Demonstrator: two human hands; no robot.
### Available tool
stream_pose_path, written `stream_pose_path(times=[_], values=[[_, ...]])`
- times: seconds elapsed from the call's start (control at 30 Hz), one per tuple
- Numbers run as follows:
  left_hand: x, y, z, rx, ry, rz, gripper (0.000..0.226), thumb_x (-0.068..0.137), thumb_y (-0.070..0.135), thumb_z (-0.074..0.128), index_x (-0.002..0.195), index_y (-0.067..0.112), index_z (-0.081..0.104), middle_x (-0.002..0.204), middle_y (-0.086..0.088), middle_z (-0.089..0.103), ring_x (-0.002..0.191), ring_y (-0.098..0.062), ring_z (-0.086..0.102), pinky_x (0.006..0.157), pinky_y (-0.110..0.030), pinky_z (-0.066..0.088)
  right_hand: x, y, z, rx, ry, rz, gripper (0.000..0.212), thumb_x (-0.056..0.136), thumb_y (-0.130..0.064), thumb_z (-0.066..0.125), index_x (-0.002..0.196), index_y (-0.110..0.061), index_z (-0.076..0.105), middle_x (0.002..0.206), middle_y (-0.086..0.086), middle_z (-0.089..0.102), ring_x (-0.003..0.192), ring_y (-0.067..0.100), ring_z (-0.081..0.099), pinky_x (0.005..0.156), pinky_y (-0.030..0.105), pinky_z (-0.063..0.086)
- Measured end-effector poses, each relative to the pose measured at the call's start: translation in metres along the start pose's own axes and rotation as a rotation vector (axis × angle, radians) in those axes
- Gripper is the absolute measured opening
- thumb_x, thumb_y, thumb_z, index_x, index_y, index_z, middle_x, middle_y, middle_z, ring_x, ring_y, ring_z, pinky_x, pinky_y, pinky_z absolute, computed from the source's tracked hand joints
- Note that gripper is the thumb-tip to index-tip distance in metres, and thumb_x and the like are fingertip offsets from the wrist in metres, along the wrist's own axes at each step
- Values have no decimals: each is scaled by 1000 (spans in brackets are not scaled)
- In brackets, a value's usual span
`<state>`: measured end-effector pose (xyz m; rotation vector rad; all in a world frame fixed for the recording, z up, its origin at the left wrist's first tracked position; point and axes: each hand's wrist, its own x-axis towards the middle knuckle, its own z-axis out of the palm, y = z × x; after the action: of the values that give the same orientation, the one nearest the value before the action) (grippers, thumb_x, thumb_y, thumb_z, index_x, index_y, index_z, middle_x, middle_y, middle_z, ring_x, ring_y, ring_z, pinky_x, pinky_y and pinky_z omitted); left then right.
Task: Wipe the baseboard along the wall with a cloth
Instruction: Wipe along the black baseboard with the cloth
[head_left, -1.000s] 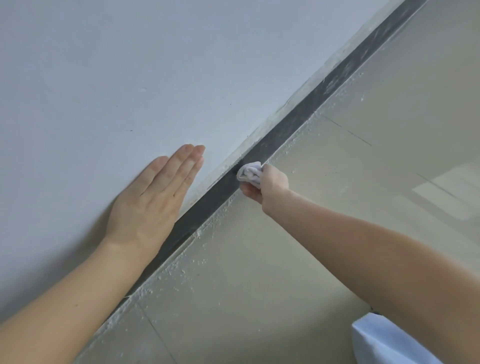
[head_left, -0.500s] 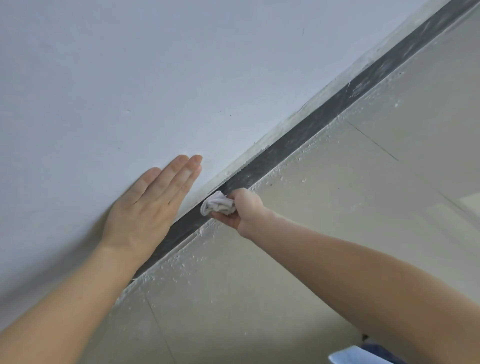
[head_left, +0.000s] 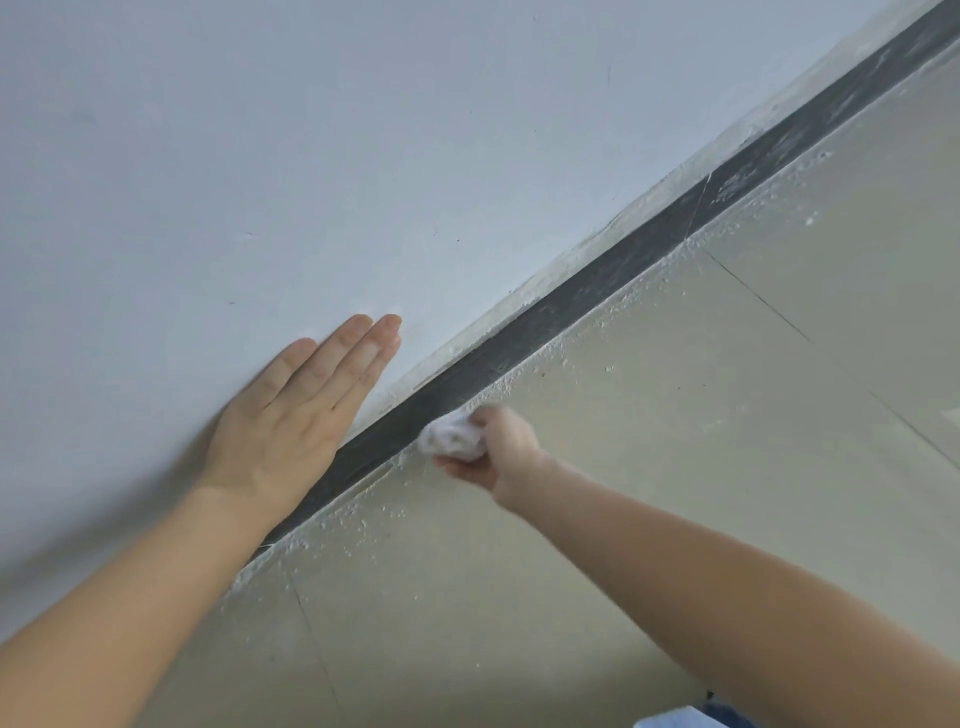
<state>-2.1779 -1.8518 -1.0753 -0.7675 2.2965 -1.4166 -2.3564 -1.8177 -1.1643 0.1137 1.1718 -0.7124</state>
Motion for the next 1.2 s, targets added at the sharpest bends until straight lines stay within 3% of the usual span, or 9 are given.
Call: stream_pose_path(times=[0.1, 0.2, 0.3, 0.53, 0.67, 0.8, 0.93, 1.07, 1.2], values=[[1, 0, -1, 7, 15, 3, 87, 84, 36, 65, 152, 15, 14, 160, 1, 1, 145, -17, 4, 116, -34, 0, 16, 15, 14, 57, -114, 44, 25, 95, -3, 43, 116, 1, 55, 106, 21, 61, 77, 25, 65, 57, 29, 58], [0, -1, -1, 5, 5, 3, 88, 84, 35, 66, 152, 15, 14, 159, 1, 2, 144, -17, 5, 116, -34, 0, 28, -8, 5, 108, -45, -75, 39, 94, -1, 41, 132, 5, 43, 127, 23, 53, 80, 23, 60, 63, 30, 58], [-1, 0, 0, 13, 10, 5, 90, 82, 34, 68, 152, 15, 14, 160, 2, 3, 144, -17, 5, 116, -34, 0, 32, -48, -28, 141, 76, -203, 43, 94, 0, 39, 137, 4, 39, 133, 23, 49, 75, 21, 57, 52, 26, 57], [0, 0, 1, 5, 4, 6, 86, 85, 34, 65, 152, 15, 15, 160, 0, 2, 145, -18, 5, 117, -35, -4, -1, -101, -79, 382, 307, -483, 17, 95, -11, 41, 79, -15, 45, 90, 6, 51, 69, 17, 56, 52, 22, 57], [0, -1, 0, 10, -13, 3, 89, 83, 33, 67, 152, 15, 14, 160, 1, 1, 145, -17, 3, 117, -34, -4, -1, -54, -49, 159, 225, -362, 6, 94, -15, 45, 94, -13, 51, 81, 2, 54, 68, 17, 60, 58, 29, 59], [2, -2, -4, -28, -21, -2, 89, 83, 30, 66, 152, 14, 13, 159, 2, 1, 145, -17, 3, 117, -33, -4, 11, 16, -3, -28, -48, -55, 18, 91, -5, 51, 105, 4, 55, 96, 20, 58, 72, 27, 62, 50, 31, 59], [2, 3, -6, -20, -8, 12, 78, 89, 27, 56, 153, 15, 12, 160, 3, 2, 145, -17, 2, 116, -35, -2, 18, 59, 35, -164, -219, 77, 36, 95, -8, 46, 128, 5, 47, 108, 17, 58, 72, 17, 61, 61, 25, 56], [5, 7, -13, -21, -10, 2, 58, 95, 9, 15, 153, 14, 8, 160, 0, -2, 144, -18, 0, 115, -37, -4, 20, 43, 48, -28, -188, 21, 41, 95, -3, 41, 135, 4, 41, 122, 18, 54, 88, 22, 61, 69, 26, 56], [6, 3, -16, -81, 9, -25, 65, 89, 0, 21, 152, 11, 9, 160, -1, 3, 145, -20, 2, 115, -36, -2, 17, 4, 27, 90, -88, -46, 43, 95, -1, 39, 138, 4, 38, 134, 22, 50, 86, 23, 58, 59, 27, 56]])
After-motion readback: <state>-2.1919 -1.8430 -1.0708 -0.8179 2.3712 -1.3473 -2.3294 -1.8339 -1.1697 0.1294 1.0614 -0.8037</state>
